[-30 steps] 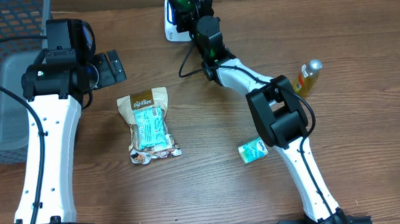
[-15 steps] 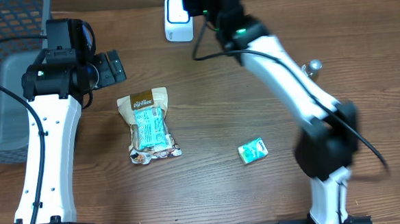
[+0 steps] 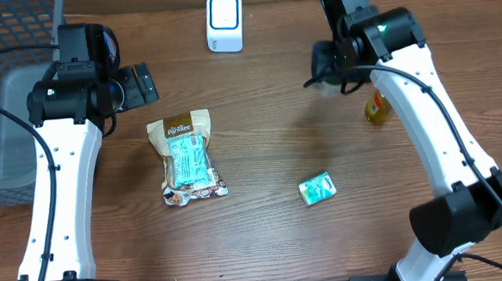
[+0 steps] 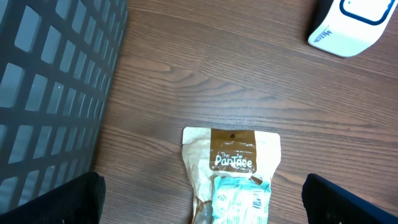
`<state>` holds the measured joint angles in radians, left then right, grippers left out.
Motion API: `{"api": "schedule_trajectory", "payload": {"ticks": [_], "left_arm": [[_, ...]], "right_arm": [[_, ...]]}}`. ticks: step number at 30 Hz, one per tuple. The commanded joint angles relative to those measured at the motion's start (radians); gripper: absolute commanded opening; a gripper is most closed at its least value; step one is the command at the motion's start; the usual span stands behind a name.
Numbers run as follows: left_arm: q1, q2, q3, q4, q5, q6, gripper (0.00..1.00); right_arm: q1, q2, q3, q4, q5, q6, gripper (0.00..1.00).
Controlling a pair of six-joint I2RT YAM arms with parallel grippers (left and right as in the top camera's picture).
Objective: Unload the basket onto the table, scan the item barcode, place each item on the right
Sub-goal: 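Carry the jar right toward the soap bottle with the right gripper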
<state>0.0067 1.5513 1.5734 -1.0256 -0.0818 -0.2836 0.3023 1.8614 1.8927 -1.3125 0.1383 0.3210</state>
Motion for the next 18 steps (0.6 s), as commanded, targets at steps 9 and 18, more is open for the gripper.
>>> {"api": "schedule_trajectory", "payload": {"ticks": [9,18], "left_arm": [[-0.001,0.003,0.011,0.002,0.005,0.018,1.0],[-0.001,0.003,0.011,0.002,0.005,0.018,1.0]], "right_arm": [[-0.109,-0.004,-0.38,0.238,0.005,0.016,0.32],[-0.113,-0.004,-0.532,0.41,-0.039,0.016,0.33]]}}
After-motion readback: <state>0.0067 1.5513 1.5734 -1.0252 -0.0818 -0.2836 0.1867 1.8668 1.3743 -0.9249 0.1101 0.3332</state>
